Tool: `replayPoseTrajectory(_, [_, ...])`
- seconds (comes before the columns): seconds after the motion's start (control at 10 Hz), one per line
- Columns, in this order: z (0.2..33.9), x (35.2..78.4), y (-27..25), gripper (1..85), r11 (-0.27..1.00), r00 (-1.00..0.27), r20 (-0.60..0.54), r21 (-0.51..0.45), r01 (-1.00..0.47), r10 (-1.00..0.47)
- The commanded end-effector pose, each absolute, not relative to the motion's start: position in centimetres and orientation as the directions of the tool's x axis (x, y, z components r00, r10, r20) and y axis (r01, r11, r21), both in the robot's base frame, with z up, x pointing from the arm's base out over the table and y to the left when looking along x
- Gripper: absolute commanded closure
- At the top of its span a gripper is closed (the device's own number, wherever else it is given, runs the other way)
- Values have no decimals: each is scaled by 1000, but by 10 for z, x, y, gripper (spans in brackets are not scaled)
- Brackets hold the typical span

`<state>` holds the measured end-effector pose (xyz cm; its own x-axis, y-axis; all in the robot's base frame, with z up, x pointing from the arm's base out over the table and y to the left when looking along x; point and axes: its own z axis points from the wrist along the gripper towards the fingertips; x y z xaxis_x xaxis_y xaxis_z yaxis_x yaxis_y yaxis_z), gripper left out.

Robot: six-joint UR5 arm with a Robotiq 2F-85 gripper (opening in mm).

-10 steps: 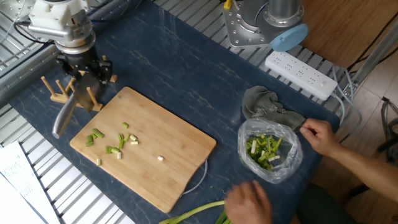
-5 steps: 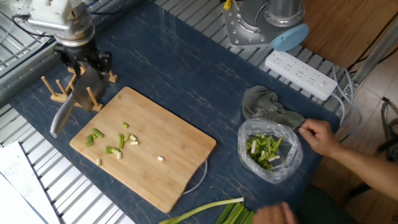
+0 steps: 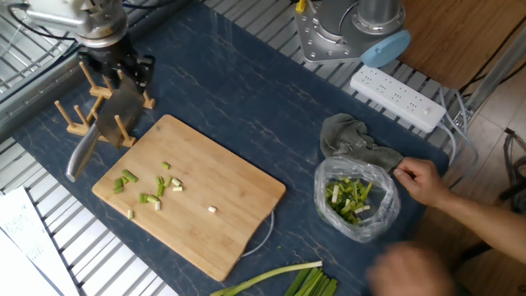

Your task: Chop the scallions

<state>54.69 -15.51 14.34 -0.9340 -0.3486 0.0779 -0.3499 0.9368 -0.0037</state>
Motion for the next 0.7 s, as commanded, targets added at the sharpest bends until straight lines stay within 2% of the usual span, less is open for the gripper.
replayPoseTrajectory(0.0, [163, 557, -117, 840, 982, -980, 64, 36, -186, -188])
replayPoseTrajectory(0.6, [169, 581, -81, 840, 986, -987, 31, 63, -153, -155])
